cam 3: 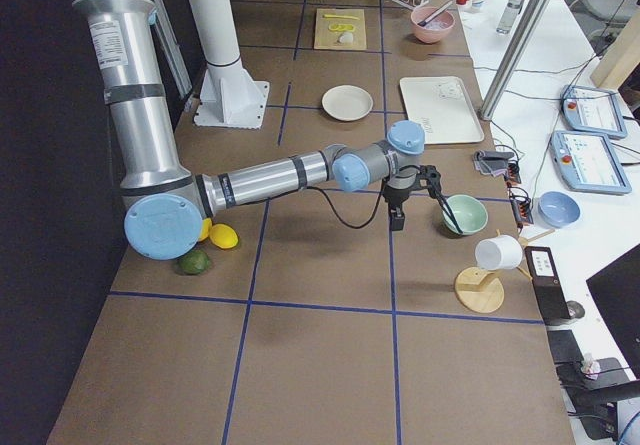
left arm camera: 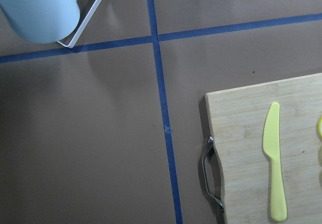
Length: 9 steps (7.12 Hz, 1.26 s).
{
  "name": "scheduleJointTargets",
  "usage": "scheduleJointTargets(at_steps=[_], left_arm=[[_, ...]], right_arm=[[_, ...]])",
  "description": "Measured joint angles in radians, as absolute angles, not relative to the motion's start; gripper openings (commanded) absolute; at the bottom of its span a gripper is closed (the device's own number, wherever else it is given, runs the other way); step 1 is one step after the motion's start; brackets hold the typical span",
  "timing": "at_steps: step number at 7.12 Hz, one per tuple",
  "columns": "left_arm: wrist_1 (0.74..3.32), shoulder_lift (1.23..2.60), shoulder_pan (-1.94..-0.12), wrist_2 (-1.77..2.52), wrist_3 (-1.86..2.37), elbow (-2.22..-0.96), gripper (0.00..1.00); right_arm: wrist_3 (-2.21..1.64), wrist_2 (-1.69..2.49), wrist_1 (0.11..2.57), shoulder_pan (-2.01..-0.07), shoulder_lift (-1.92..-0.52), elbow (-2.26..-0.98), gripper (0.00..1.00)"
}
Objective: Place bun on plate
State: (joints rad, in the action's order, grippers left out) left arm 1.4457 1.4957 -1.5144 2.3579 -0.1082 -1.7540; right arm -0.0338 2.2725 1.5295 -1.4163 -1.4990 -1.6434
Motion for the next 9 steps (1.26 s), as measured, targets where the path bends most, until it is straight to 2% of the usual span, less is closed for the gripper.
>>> scheduleJointTargets(at_steps=[3, 6, 9], left_arm=[[1.461, 1.554, -1.508, 2.364, -0.105, -1.754, 1.00], [1.571, 1.618, -1.455, 2.414, -0.029, -1.746, 1.00], [1.781, 1.609, -1.234, 2.426, 0.238, -1.779, 1.00]], right_arm=[[0.111, 2.276, 1.536, -1.565, -1.661, -1.665, 1.00], [0.091, 2.310, 1.533, -1.579, -1.690, -1.686, 1.00], [0.081, 2.335, 1.531, -1.579, -1.692, -1.688, 1.00]])
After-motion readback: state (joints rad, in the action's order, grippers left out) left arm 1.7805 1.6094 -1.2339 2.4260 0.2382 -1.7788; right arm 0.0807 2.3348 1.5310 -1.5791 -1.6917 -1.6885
